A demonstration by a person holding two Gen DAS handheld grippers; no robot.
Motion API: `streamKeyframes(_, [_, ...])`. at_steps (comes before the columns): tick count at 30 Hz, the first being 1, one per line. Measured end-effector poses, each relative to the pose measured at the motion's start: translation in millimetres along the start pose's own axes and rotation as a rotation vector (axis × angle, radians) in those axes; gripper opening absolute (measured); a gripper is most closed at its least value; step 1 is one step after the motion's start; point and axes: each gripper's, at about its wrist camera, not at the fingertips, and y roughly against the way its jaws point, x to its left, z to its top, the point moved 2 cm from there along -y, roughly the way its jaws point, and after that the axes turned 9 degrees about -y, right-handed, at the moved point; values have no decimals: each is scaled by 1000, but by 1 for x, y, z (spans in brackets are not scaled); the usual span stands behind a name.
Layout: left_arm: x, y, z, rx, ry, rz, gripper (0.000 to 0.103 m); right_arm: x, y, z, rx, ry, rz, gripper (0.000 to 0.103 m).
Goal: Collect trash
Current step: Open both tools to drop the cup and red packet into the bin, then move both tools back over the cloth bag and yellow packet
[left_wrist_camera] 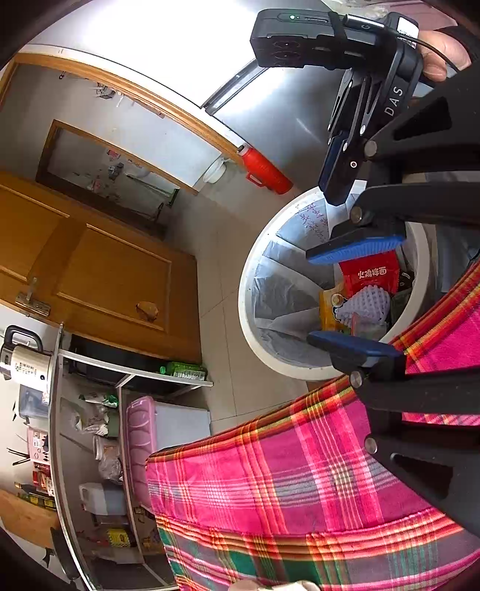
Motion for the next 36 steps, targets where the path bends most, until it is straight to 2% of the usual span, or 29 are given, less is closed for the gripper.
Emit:
streamKeyframes(18, [31, 77, -18, -104, 33, 103, 40, 58, 23, -11, -29, 90, 61, 27])
streamKeyframes(36, [64, 135, -47, -146, 70, 217, 40, 121, 25, -33, -8, 199, 138, 27])
